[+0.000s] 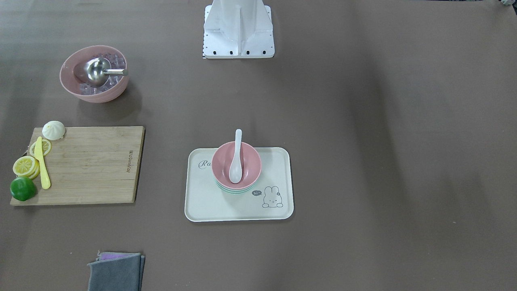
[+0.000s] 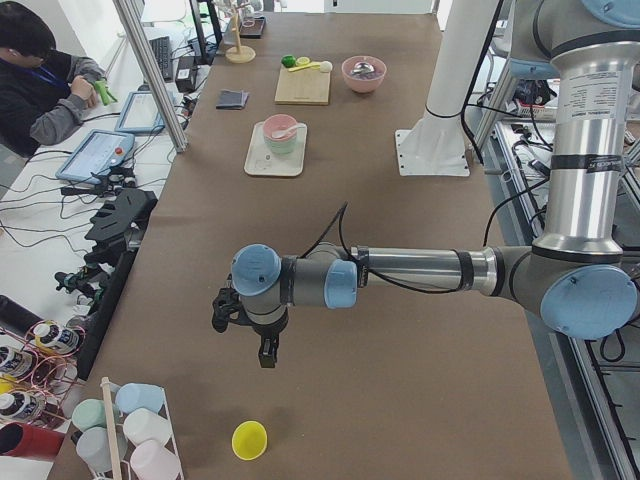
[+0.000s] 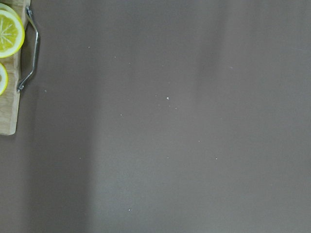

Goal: Stack pink bowl on green and place spoon

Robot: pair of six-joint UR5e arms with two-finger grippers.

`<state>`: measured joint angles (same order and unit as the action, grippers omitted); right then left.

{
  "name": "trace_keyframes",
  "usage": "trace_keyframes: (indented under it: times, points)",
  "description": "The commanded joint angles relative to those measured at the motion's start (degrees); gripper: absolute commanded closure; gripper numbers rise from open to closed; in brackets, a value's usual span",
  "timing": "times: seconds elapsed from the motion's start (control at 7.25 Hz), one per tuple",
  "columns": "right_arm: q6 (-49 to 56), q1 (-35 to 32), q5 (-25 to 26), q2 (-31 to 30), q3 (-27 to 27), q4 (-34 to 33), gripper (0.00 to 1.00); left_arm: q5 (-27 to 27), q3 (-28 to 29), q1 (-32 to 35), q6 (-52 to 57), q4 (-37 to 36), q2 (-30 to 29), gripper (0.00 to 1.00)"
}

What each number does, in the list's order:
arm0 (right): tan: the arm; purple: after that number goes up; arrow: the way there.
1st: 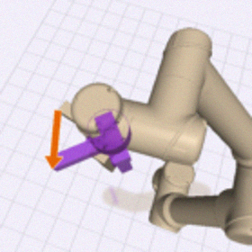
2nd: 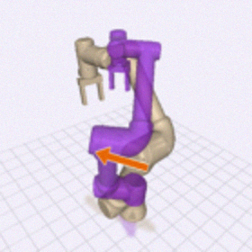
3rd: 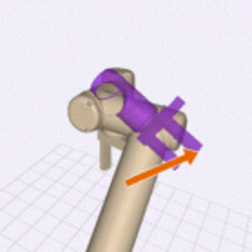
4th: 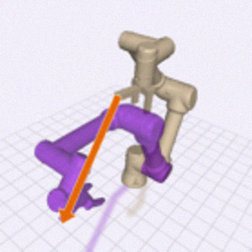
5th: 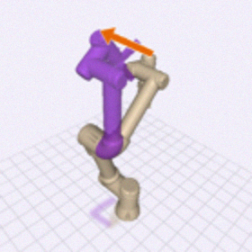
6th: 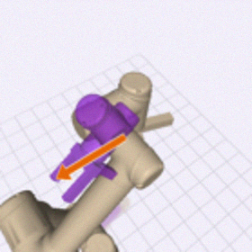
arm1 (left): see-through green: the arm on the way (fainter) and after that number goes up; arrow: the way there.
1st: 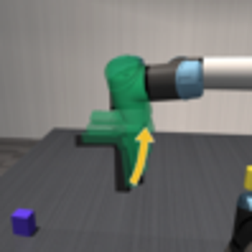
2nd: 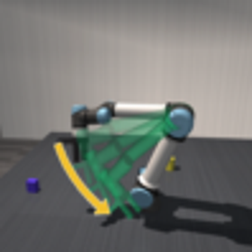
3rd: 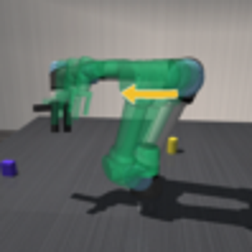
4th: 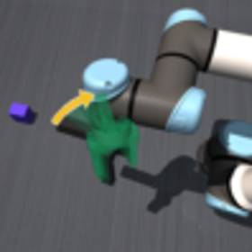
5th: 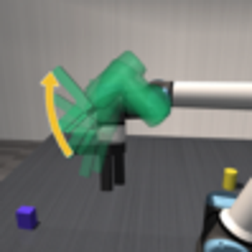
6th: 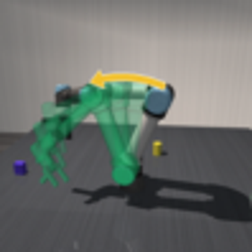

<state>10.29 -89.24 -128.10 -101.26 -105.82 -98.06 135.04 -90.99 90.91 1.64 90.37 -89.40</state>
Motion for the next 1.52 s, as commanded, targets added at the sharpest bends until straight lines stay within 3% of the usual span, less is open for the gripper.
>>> trace_keyframes:
  times: [0.0, 1.38]
  points:
    - [0.17, 1.16, -0.14, 0.01, 0.09, 2.07, 0.00, 0.05, -0.33, -0.03, 0.12, 0.15, 0.90, 0.01]
    - [0.08, 2.49, -1.10, -0.07, 2.29, 2.17, 0.00, 0.05, 0.28, -0.03, 0.47, 0.07, 0.99, 0.01]
